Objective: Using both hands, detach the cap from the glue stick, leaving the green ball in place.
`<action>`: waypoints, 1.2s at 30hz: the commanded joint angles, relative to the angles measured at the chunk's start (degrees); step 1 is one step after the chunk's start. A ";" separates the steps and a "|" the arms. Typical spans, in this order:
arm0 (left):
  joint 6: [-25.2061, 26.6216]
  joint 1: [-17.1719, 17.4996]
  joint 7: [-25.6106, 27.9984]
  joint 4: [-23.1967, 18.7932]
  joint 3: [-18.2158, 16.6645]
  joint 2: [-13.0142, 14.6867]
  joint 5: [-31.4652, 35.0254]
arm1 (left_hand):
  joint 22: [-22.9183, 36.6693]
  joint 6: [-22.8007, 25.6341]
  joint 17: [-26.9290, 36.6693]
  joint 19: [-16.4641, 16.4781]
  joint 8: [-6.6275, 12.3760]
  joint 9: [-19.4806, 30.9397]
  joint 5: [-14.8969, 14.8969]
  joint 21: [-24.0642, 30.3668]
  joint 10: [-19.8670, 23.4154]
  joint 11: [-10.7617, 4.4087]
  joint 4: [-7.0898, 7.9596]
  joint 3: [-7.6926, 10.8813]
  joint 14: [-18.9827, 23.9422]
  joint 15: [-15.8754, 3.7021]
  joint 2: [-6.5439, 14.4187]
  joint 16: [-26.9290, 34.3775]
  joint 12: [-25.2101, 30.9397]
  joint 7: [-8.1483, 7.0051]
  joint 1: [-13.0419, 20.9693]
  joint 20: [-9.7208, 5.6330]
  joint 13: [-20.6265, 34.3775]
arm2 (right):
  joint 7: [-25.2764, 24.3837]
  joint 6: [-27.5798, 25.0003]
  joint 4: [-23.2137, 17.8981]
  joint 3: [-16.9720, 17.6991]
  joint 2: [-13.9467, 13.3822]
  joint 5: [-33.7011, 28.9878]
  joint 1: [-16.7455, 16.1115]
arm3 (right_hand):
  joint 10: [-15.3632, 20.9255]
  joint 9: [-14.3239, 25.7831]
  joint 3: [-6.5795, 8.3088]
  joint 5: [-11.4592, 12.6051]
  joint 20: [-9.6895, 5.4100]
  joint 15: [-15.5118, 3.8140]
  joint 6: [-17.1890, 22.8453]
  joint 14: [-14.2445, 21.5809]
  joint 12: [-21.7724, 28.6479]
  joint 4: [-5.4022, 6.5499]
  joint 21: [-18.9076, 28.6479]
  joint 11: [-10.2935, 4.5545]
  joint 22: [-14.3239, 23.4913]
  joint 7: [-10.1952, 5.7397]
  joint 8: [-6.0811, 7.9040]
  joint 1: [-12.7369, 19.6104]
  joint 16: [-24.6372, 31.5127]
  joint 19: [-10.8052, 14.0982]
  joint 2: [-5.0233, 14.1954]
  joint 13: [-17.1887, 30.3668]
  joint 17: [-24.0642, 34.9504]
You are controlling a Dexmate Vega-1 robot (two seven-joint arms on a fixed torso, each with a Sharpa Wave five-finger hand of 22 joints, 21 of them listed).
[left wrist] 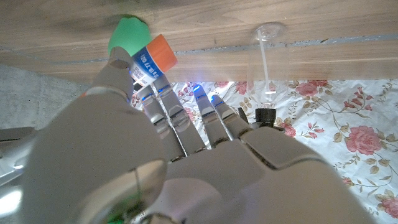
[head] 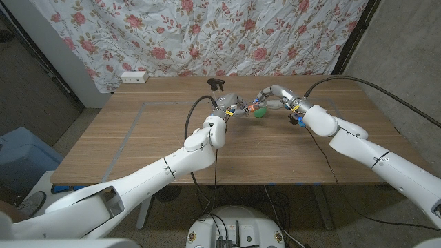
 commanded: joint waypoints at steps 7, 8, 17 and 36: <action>-0.74 -0.28 -0.19 0.59 -0.21 -0.01 -0.08 | 0.09 2.63 0.15 -0.18 0.34 0.14 0.24 0.17 0.87 -0.37 0.32 0.14 0.56 -6.75 0.93 0.35 0.38 2.05 -0.53 -0.10 0.15 | 0.31 -0.01 0.27 0.20 -0.17 0.53 0.20 | 2.33 0.02 -0.28 0.44 -1.07 -9.75 0.70 0.79 0.46 -0.04 -0.15 -1.39 0.14 0.15 0.06 1.00 0.60 -0.13 0.59 0.55 0.34; -0.69 -0.27 -0.16 0.62 -0.19 -0.03 -0.01 | 0.09 2.62 0.15 -0.18 0.34 0.14 0.24 0.17 0.86 -0.37 0.32 0.14 0.56 -6.75 0.93 0.35 0.38 2.06 -0.53 -0.10 0.15 | 0.38 -0.11 0.21 0.21 -0.19 0.59 0.18 | 2.38 0.01 -0.30 0.44 -1.11 -9.77 0.72 0.80 0.48 -0.04 -0.15 -1.39 0.14 0.16 0.05 1.06 0.60 -0.13 0.60 0.56 0.35; -0.16 -0.02 -0.18 0.32 -0.15 0.00 0.20 | 0.09 2.59 0.15 -0.20 0.31 0.14 0.24 0.16 0.81 -0.38 0.31 0.11 0.59 -6.70 0.95 0.36 0.35 2.07 -0.57 -0.08 0.15 | 0.57 0.01 0.09 0.36 -0.56 0.64 0.22 | 2.72 -0.08 -0.39 0.40 -1.46 -9.68 0.77 1.11 0.54 0.19 -0.18 -1.39 0.13 0.18 -0.02 1.31 0.64 -0.20 0.87 0.64 0.40; -0.05 0.07 -0.28 0.29 -0.23 0.15 0.16 | 0.09 2.68 0.16 -0.18 0.31 0.14 0.25 0.17 0.86 -0.37 0.30 0.08 0.57 -6.77 1.03 0.35 0.38 2.05 -0.58 -0.13 0.17 | 1.34 0.10 -0.45 0.67 -1.07 1.19 0.25 | 3.07 -0.19 -0.64 0.28 -1.17 -9.59 0.94 1.48 0.50 0.41 -0.12 -1.40 0.12 0.18 -0.12 1.45 0.47 -0.02 1.02 0.70 0.34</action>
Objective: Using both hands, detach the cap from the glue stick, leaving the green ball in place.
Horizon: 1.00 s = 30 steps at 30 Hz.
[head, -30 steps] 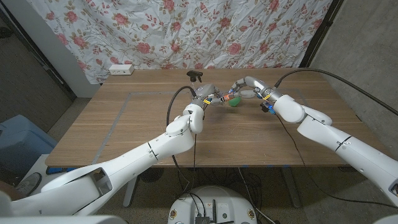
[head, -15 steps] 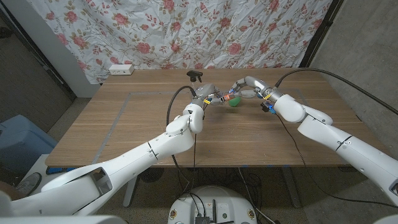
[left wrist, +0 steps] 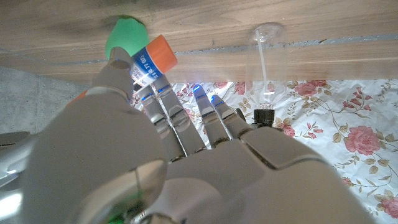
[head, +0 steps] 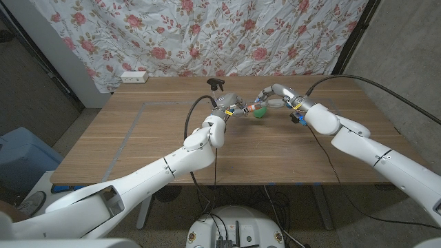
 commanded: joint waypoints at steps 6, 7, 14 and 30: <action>0.49 0.12 -0.19 -0.20 -0.06 0.21 0.15 | 0.09 2.55 0.16 -0.18 0.32 0.19 0.42 0.17 0.89 -0.37 0.33 0.13 0.58 -6.78 1.07 0.35 0.23 2.20 -0.54 -0.14 0.12 | 1.22 0.27 -0.58 0.34 -0.73 0.62 0.22 | 2.19 0.04 -0.23 0.02 0.11 -9.24 0.53 0.18 0.12 0.10 -0.08 -2.11 0.11 -0.26 -0.17 0.98 -0.17 0.42 0.58 0.51 0.02; 0.18 0.11 -0.22 -0.21 -0.08 0.36 0.08 | 0.09 2.52 0.16 -0.17 0.31 0.19 0.42 0.18 0.89 -0.37 0.34 0.13 0.59 -6.76 1.08 0.36 0.23 2.14 -0.55 -0.12 0.12 | 1.35 0.36 -0.55 0.37 -0.79 0.70 0.26 | 2.19 0.03 -0.28 0.01 0.16 -9.22 0.52 0.15 0.11 0.13 -0.08 -2.10 0.11 -0.27 -0.19 0.94 -0.22 0.44 0.56 0.52 0.00; -0.27 -0.04 -0.26 -0.03 -0.03 0.45 0.10 | 0.09 2.56 0.16 -0.18 0.32 0.19 0.42 0.17 0.89 -0.37 0.32 0.13 0.61 -6.77 1.09 0.36 0.23 2.13 -0.52 -0.09 0.12 | 2.05 0.79 -0.33 0.42 -1.00 0.87 0.69 | 2.05 0.01 -0.49 -0.02 0.40 -9.08 0.43 0.15 -0.07 0.31 -0.11 -2.09 0.12 -0.30 -0.29 0.70 -0.35 0.41 0.54 0.47 -0.04; -0.57 -0.39 -1.06 0.20 0.08 0.59 0.15 | 0.09 2.55 0.15 -0.18 0.29 0.19 0.42 0.17 0.90 -0.37 0.29 0.10 0.59 -6.76 1.09 0.34 0.23 2.08 -0.51 -0.11 0.13 | 3.09 1.65 0.20 0.80 -1.60 1.10 1.31 | 1.79 -0.04 -0.78 -0.02 0.67 -9.11 0.39 0.08 -0.32 0.51 -0.08 -2.07 0.12 -0.37 -0.45 0.49 -0.64 0.56 0.72 0.54 -0.11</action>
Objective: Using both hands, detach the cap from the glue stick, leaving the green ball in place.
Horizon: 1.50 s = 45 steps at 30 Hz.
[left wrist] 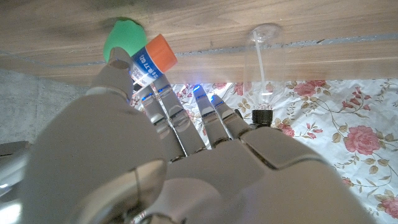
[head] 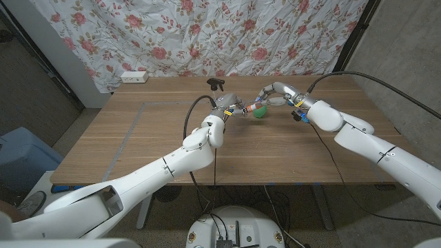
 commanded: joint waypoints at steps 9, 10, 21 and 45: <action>0.05 -0.37 -0.97 -0.03 0.13 0.32 0.34 | 0.09 2.54 0.15 -0.20 0.28 0.15 0.26 0.16 0.89 -0.37 0.26 0.10 0.56 -6.83 1.28 0.33 0.20 2.26 -0.28 -0.10 0.23 | 1.15 0.37 0.97 0.34 -0.67 0.08 0.76 | 1.62 -0.08 -0.52 0.01 0.47 -9.04 -0.15 0.15 -0.19 0.13 -0.10 -2.06 0.12 -0.11 -0.31 0.34 -0.25 0.36 0.81 0.15 0.06; 0.06 -0.40 -1.07 -0.08 0.14 0.40 0.37 | 0.09 2.55 0.15 -0.20 0.28 0.15 0.26 0.16 0.89 -0.37 0.26 0.10 0.56 -6.83 1.29 0.33 0.20 2.29 -0.28 -0.11 0.23 | 1.29 0.58 1.16 0.28 -0.74 0.01 0.89 | 1.63 -0.09 -0.56 0.01 0.49 -9.05 -0.18 0.15 -0.18 0.13 -0.10 -2.05 0.12 -0.12 -0.34 0.34 -0.25 0.36 0.82 0.19 0.07; 0.98 -0.45 -3.00 -1.92 0.46 2.51 1.68 | 0.09 2.66 0.15 -0.19 0.30 0.15 0.26 0.17 0.88 -0.37 0.27 0.07 0.61 -6.74 1.30 0.35 0.19 2.15 -0.30 -0.13 0.23 | 1.90 0.23 1.68 0.15 -1.53 -1.13 1.75 | 1.28 -0.11 -0.69 0.01 0.52 -9.00 -0.46 0.15 -0.43 0.18 -0.10 -2.03 0.13 -0.15 -0.55 0.27 -0.41 0.40 0.95 0.20 0.04; 2.69 0.12 -9.90 -5.90 1.42 7.96 7.58 | 0.09 2.41 0.17 0.10 0.18 0.15 0.25 0.27 0.76 -0.37 0.31 -0.02 0.62 -6.77 1.32 0.36 0.14 1.77 -0.41 0.04 0.22 | 2.47 -5.37 -1.91 -0.44 -4.58 -7.88 1.71 | 0.42 -0.13 -1.11 -0.03 -0.39 -8.96 -0.78 -0.03 -1.03 0.30 -0.29 -1.97 0.13 -0.23 -0.91 0.02 -0.69 -0.21 1.30 0.29 0.12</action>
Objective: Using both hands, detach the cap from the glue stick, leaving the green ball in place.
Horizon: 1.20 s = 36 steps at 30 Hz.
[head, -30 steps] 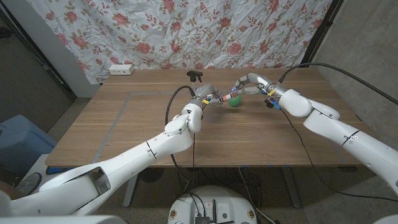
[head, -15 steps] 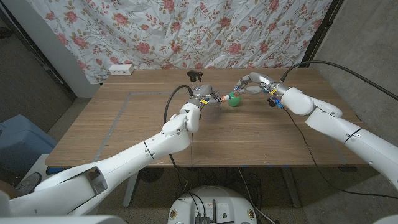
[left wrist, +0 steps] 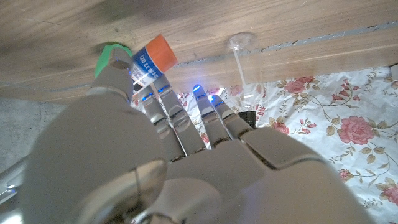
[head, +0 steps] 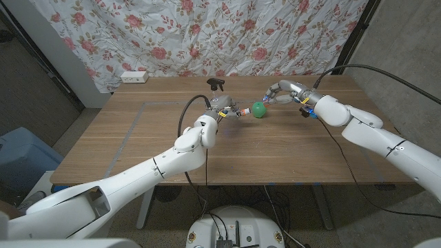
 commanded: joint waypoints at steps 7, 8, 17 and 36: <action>0.10 0.31 -5.28 -2.04 0.41 3.79 5.38 | 0.10 2.31 0.18 0.21 0.11 0.15 0.25 0.30 0.66 -0.37 0.19 0.13 0.60 -6.84 1.07 0.35 0.11 1.69 -0.43 -0.02 0.22 | 1.15 -4.00 -2.52 -1.06 -2.06 -6.11 0.56 | 0.79 0.14 -0.10 0.37 -0.20 -8.91 -0.05 -0.18 -0.07 0.20 -0.06 -1.43 0.13 0.06 -0.16 -0.17 -0.20 -0.08 0.57 0.03 0.10; 0.35 0.35 -5.68 -2.13 0.44 3.89 5.85 | 0.10 2.28 0.19 0.23 0.10 0.15 0.25 0.30 0.64 -0.37 0.19 0.12 0.61 -6.84 1.07 0.36 0.11 1.70 -0.45 -0.01 0.21 | 1.30 -4.24 -2.71 -1.15 -2.20 -6.54 0.62 | 0.78 0.14 -0.09 0.37 -0.19 -8.93 -0.05 -0.18 -0.07 0.21 -0.06 -1.43 0.13 0.06 -0.16 -0.17 -0.20 -0.09 0.61 0.04 0.10; 0.68 0.87 -8.03 -2.48 0.55 4.74 9.67 | 0.16 1.96 0.21 1.89 -0.02 0.15 0.27 0.86 0.15 -0.38 0.22 0.02 0.61 -6.92 1.08 0.37 -0.04 1.46 -0.57 -0.03 0.19 | 2.61 -6.34 -3.97 -2.35 -2.97 -11.23 1.22 | 0.64 0.13 -0.28 0.32 -0.12 -8.77 -0.21 -0.11 -0.13 0.51 0.05 -1.41 0.13 0.04 -0.31 -0.71 -0.28 0.08 0.91 0.22 0.13; -1.23 2.47 -13.93 -1.90 0.49 6.34 17.65 | 0.23 1.43 0.23 2.08 -0.18 0.16 0.28 0.75 -0.26 -0.38 0.24 -0.10 0.45 -7.17 1.07 0.32 -0.10 0.96 -0.70 0.00 0.21 | 6.00 -9.54 -2.88 -5.48 -1.96 -18.06 3.45 | 0.55 0.12 -0.36 0.30 -0.43 -9.09 -0.19 -0.23 -0.19 0.23 0.21 -1.46 0.15 0.03 -0.47 -0.46 -0.45 0.53 1.23 0.55 0.22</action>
